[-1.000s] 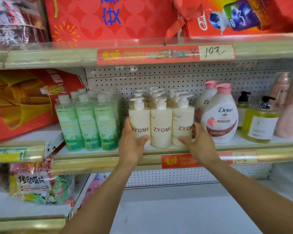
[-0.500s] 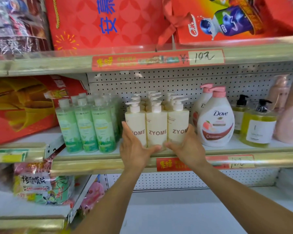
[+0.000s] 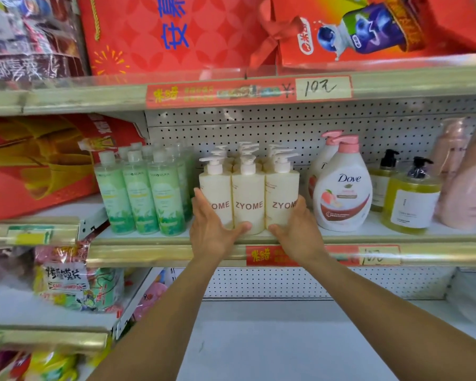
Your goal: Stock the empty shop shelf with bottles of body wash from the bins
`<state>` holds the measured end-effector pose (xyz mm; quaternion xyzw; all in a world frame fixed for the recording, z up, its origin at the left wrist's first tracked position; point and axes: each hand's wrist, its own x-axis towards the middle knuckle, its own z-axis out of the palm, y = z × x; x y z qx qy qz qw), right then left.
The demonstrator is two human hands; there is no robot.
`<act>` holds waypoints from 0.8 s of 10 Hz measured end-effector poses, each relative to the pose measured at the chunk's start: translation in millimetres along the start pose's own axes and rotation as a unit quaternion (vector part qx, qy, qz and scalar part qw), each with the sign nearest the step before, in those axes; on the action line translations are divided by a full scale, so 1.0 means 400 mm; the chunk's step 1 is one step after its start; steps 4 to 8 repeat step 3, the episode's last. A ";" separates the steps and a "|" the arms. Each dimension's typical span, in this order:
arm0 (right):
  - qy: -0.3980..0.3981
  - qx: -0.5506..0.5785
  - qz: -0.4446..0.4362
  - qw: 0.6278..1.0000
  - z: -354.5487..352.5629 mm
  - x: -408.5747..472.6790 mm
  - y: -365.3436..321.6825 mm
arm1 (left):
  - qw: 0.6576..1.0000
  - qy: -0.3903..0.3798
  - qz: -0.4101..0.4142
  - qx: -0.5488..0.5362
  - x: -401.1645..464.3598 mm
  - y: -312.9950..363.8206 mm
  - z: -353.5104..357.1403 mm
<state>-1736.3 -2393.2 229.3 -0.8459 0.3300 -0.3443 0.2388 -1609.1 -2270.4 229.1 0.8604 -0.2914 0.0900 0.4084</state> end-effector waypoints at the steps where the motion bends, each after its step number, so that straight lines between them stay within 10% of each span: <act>1: -0.059 -0.117 -0.009 0.991 -0.047 -0.020 0.005 | 0.998 -0.021 -0.024 0.053 -0.011 0.000 -0.014; 8: -0.081 -0.196 -0.092 0.973 -0.155 -0.094 0.027 | 0.997 -0.031 0.010 0.072 -0.130 0.030 -0.064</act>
